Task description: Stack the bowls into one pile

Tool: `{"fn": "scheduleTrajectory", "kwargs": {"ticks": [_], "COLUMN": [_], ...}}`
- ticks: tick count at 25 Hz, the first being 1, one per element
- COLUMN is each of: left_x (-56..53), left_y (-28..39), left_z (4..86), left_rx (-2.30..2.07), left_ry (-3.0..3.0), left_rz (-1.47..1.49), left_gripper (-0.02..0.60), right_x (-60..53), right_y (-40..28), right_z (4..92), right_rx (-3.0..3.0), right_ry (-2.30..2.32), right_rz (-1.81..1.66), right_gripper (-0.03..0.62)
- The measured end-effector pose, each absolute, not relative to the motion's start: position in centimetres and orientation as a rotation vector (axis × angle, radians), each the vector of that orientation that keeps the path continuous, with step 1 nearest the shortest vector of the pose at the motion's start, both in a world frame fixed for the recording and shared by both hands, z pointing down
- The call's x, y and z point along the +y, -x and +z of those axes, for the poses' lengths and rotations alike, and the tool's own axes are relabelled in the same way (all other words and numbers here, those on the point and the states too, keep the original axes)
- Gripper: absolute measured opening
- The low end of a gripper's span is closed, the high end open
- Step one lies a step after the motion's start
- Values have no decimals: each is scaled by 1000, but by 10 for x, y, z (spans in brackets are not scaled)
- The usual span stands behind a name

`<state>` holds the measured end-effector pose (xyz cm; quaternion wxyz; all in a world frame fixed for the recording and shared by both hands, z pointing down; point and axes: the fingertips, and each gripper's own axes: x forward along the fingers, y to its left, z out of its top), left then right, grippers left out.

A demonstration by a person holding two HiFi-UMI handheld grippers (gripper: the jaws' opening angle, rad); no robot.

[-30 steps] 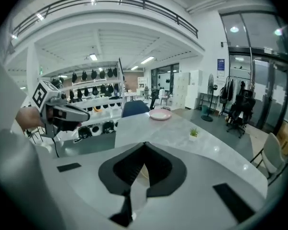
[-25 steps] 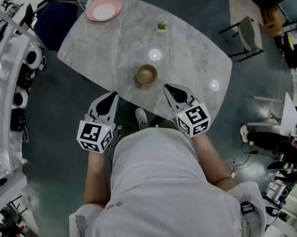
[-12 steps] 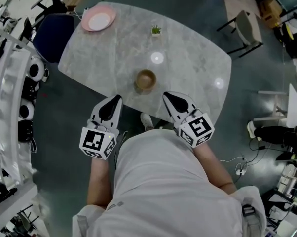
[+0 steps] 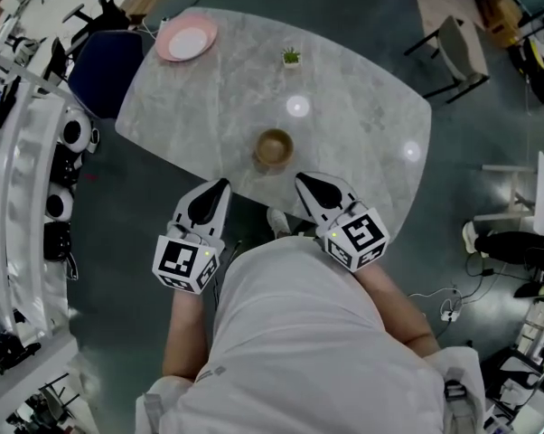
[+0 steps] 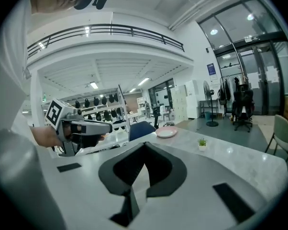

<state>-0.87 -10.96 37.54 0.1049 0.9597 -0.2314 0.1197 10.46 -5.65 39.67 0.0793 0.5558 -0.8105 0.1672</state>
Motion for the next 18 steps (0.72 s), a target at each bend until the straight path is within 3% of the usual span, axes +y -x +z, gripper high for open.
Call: {"fn": "scheduleTrajectory", "kwargs": {"ticks": [18], "left_x": [-118], "left_y": [22], "left_z": [375], "left_rx": [-718], "left_ry": [-2797], "left_rz": [370], "left_gripper": [3], "right_x": [-56], "right_y": [-92], "right_z": [392], "right_rx": [-2357], "right_ry": [-1635], "right_rz": [414], "right_gripper": [9]}}
